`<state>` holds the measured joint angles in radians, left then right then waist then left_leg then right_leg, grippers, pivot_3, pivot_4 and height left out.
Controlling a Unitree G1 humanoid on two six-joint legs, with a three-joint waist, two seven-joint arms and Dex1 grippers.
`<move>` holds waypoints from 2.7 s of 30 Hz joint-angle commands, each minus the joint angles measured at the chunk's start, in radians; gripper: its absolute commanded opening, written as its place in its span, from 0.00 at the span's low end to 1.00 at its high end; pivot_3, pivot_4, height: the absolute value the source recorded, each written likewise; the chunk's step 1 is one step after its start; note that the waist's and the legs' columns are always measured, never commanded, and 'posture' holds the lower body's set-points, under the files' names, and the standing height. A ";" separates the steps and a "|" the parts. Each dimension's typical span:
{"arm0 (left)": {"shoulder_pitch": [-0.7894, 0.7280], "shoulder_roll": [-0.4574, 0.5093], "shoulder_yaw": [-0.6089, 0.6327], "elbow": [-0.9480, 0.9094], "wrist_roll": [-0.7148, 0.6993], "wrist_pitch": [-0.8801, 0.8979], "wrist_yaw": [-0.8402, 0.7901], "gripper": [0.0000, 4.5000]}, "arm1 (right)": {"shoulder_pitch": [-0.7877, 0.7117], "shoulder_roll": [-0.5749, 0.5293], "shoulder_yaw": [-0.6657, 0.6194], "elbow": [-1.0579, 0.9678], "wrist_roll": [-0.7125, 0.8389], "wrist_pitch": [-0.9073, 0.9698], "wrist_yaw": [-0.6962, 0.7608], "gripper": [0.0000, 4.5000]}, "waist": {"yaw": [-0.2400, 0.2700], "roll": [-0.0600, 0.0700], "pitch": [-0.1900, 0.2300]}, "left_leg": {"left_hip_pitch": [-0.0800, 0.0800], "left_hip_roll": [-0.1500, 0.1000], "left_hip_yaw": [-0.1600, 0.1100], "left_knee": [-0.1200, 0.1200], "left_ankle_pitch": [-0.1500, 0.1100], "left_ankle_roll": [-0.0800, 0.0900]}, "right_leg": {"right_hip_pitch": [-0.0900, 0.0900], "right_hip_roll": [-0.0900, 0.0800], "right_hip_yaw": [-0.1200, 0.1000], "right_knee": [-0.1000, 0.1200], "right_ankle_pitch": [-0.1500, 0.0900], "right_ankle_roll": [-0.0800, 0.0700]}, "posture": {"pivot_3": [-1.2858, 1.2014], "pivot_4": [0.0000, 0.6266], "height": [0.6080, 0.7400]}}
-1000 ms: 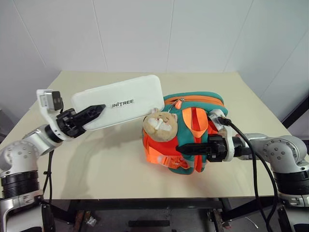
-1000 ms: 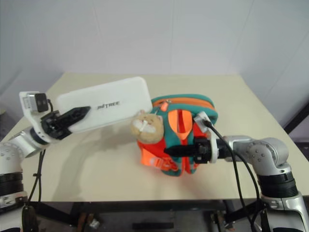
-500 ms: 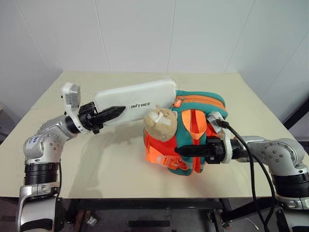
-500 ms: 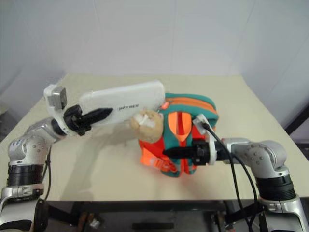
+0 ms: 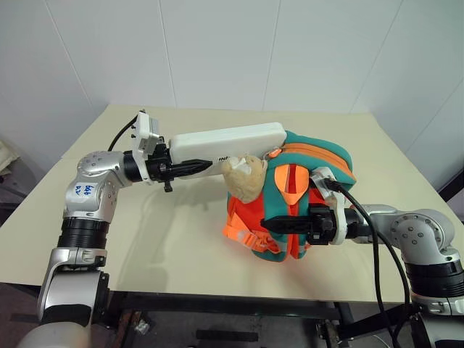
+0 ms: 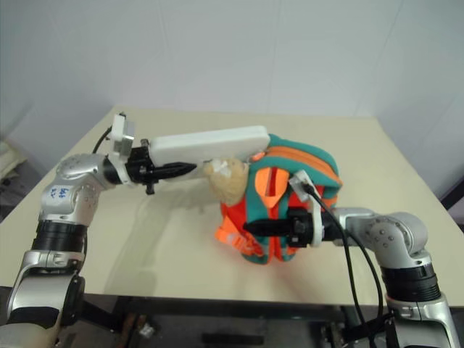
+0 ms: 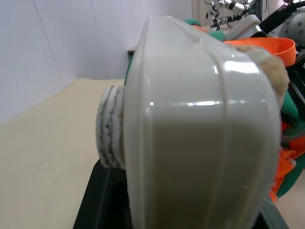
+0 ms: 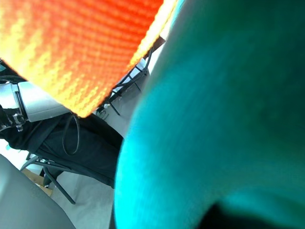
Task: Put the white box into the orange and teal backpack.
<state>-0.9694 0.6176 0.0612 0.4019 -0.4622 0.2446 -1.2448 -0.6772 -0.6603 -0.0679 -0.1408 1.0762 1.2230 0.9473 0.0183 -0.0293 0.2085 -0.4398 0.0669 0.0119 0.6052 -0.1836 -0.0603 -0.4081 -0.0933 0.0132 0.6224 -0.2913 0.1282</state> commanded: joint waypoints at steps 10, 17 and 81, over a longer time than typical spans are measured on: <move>-0.069 0.153 -0.047 0.230 0.152 -0.162 -0.109 0.28 | 0.002 0.012 0.000 -0.030 0.014 0.003 0.007 0.02 | -0.020 0.000 0.000 | 0.000 0.000 0.000 0.000 0.000 0.000 | 0.000 0.000 0.000 0.001 0.000 0.000 | 0.52 0.24 1.00; -0.132 0.174 -0.066 0.344 0.201 -0.231 -0.131 0.28 | 0.008 0.015 -0.003 -0.038 0.020 0.005 0.002 0.02 | -0.021 0.000 0.000 | 0.000 0.000 0.000 0.000 0.000 0.000 | -0.001 0.000 0.000 0.001 0.000 0.000 | 0.52 0.24 1.00; -0.449 -0.091 -0.105 0.540 0.295 -0.139 -0.370 0.99 | -0.002 0.080 0.008 -0.035 -0.001 -0.004 -0.025 0.02 | -0.031 0.001 0.001 | -0.002 0.000 0.001 0.000 -0.001 0.000 | -0.005 0.001 0.001 0.005 -0.002 0.002 | 0.52 0.24 1.00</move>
<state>-1.4160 0.4964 -0.0526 0.9948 -0.1264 0.0818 -1.5023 -0.6787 -0.5856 -0.0746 -0.1636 1.0698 1.2163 0.9202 -0.0123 -0.0286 0.2092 -0.4419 0.0672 0.0125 0.6057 -0.1847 -0.0601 -0.4127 -0.0926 0.0141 0.6278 -0.2935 0.1304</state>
